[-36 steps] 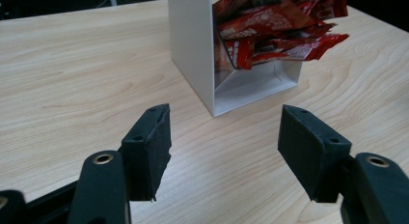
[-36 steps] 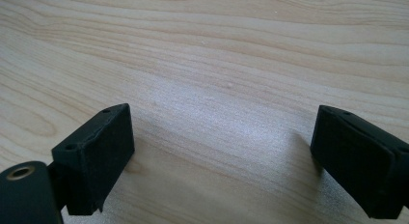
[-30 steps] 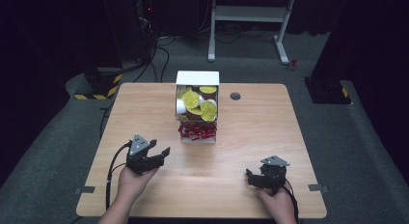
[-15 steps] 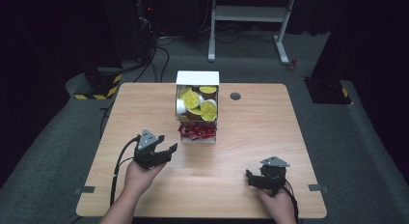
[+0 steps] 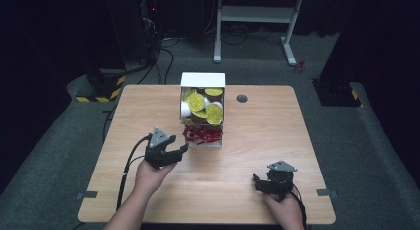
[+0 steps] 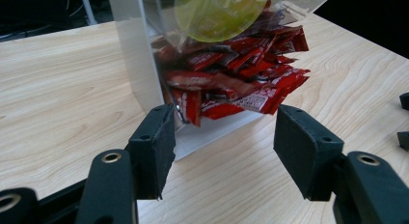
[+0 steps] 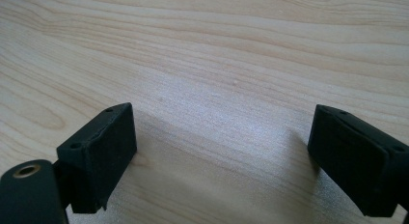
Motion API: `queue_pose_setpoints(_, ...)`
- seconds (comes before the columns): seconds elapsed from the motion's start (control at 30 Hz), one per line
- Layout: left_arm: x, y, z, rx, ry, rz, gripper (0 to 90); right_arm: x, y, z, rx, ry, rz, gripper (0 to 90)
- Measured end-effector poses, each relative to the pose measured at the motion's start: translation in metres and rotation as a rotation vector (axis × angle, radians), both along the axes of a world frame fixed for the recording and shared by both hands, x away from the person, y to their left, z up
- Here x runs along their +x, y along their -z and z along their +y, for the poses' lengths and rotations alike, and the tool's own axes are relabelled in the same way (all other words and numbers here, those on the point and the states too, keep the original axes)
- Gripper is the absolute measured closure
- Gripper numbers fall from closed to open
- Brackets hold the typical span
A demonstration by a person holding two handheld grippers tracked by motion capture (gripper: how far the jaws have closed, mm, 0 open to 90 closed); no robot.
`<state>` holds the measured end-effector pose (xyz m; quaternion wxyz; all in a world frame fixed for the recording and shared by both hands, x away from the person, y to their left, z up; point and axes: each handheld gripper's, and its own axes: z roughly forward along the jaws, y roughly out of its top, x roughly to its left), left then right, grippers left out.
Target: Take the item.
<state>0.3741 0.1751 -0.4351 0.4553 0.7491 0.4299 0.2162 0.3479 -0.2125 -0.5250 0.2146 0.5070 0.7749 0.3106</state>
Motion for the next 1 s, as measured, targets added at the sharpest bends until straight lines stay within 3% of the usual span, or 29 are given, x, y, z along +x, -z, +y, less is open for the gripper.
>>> queue_pose_setpoints(0.63, 0.021, -0.005, -0.014, 0.005, -0.026, 0.003, 42.0, 0.0, 0.0, 0.0, 0.001, -0.004, -0.002, 10.2)
queue_pose_setpoints(1.0, 0.028, 0.0, -0.018, 0.016, -0.04, 0.02, 49.5, -0.001, 0.0, 0.0, 0.004, 0.001, 0.001, 10.3)
